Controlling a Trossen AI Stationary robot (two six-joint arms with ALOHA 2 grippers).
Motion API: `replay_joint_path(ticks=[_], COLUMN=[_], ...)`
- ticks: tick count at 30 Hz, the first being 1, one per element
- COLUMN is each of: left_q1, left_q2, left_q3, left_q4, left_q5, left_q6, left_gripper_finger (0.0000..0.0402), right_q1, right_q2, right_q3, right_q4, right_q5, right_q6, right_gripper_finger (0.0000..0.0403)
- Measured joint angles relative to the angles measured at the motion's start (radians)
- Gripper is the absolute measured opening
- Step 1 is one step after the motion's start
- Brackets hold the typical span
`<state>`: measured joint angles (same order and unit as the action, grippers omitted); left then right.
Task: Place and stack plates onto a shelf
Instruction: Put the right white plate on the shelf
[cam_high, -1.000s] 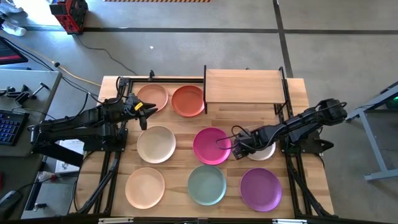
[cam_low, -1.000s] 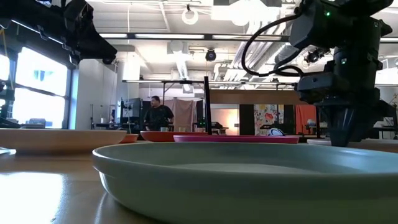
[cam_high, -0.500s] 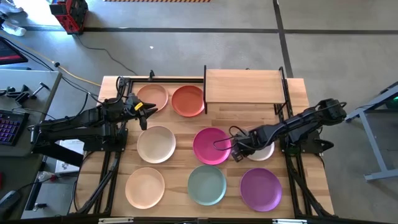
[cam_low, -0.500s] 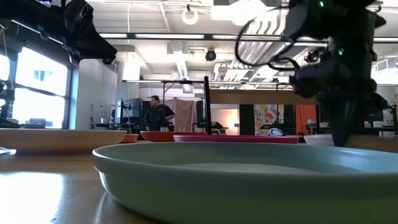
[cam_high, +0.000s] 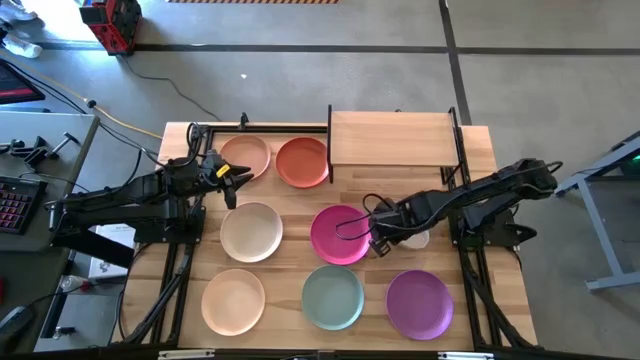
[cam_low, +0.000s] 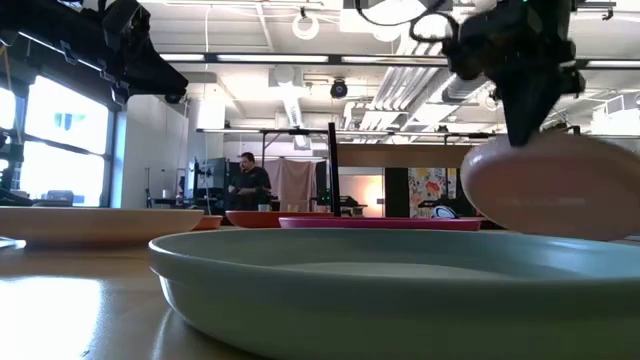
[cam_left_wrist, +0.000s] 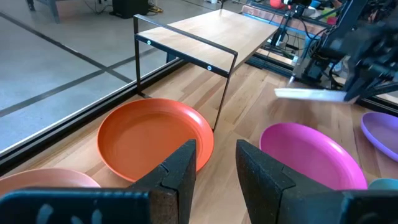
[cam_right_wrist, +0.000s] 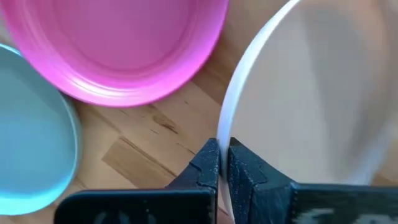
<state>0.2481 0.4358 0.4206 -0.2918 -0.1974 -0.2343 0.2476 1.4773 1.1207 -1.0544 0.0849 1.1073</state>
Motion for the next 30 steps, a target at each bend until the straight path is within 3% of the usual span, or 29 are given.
replay_joint_path(ticks=[20, 27, 30], left_q1=[0.000, 0.000, 0.000], left_q2=[0.000, 0.000, 0.000], left_q3=[0.000, 0.000, 0.000], left_q4=[0.000, 0.000, 0.000], left_q5=[0.000, 0.000, 0.000], left_q6=[0.000, 0.000, 0.000], left_gripper_finger=[0.0101, 0.0101, 0.0101], right_q1=[0.036, 0.013, -0.026], right_q2=[-0.002, -0.002, -0.010], right_q3=[0.396, 0.502, 0.514], right_q4=[-0.371, -0.520, -0.512], right_q5=[0.157, 0.318, 0.362], right_q6=[-0.042, -0.051, -0.145], right_gripper_finger=[0.0000, 0.0000, 0.0000])
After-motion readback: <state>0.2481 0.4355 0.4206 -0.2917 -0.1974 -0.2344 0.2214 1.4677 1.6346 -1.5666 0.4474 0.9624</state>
